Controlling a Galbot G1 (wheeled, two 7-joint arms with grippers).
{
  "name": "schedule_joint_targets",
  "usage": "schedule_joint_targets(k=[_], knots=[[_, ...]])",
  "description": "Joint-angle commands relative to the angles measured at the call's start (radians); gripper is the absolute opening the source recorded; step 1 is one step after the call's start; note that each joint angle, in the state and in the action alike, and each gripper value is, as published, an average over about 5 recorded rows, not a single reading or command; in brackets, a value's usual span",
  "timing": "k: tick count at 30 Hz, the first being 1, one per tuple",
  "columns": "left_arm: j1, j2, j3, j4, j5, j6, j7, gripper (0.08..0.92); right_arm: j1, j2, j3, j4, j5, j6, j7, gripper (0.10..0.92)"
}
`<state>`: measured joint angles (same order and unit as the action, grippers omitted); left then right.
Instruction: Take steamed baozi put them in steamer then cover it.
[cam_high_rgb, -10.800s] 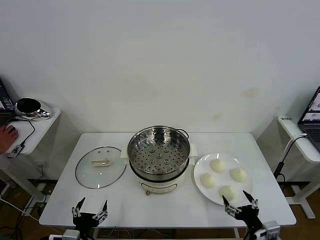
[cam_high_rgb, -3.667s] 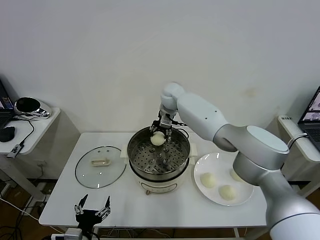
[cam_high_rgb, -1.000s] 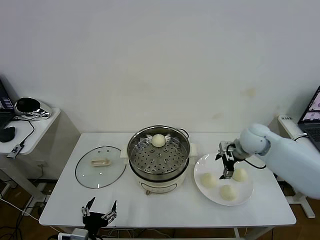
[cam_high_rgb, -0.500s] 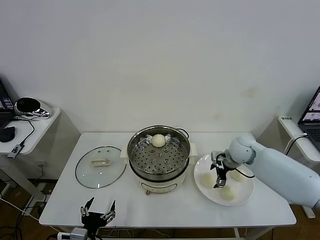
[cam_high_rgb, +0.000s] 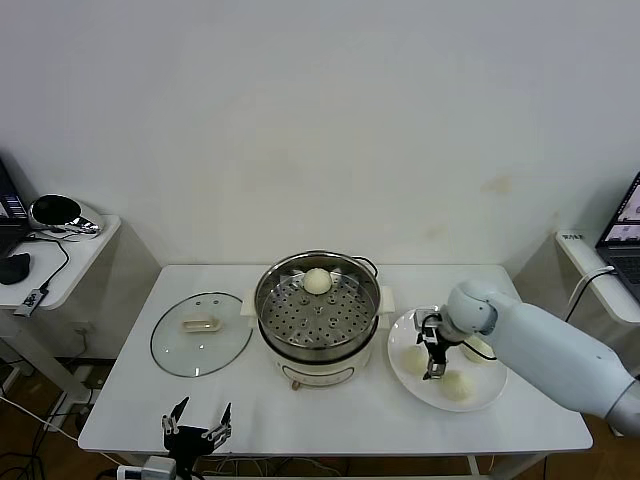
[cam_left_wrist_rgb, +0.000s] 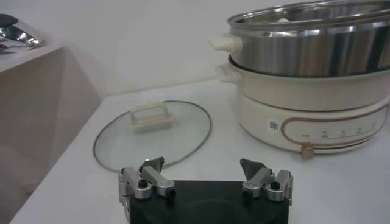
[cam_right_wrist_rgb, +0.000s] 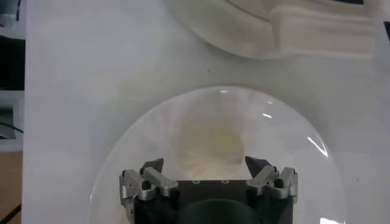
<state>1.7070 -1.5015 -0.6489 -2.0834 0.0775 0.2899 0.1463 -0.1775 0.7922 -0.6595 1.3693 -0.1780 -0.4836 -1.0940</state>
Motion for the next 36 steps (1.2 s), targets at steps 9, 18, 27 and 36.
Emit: schedule_joint_targets(k=[9, 18, 27, 36], knots=[[-0.002, -0.002, 0.001, 0.007, 0.0, 0.0, -0.001, 0.823, -0.012, 0.019, 0.006, -0.027, -0.025, 0.004, -0.002, 0.81], [-0.002, 0.0, 0.002, 0.009, 0.002, -0.001, -0.001, 0.823, -0.016, 0.029, 0.013, -0.035, -0.022, 0.0, 0.0, 0.673], [-0.01, 0.001, 0.011, 0.008, 0.002, -0.001, -0.002, 0.823, 0.03, -0.032, 0.014, 0.005, 0.034, -0.019, -0.01, 0.67], [-0.034, 0.009, 0.026, -0.002, 0.005, -0.002, -0.011, 0.823, 0.419, -0.201, -0.228, 0.143, 0.224, -0.059, -0.047, 0.671]])
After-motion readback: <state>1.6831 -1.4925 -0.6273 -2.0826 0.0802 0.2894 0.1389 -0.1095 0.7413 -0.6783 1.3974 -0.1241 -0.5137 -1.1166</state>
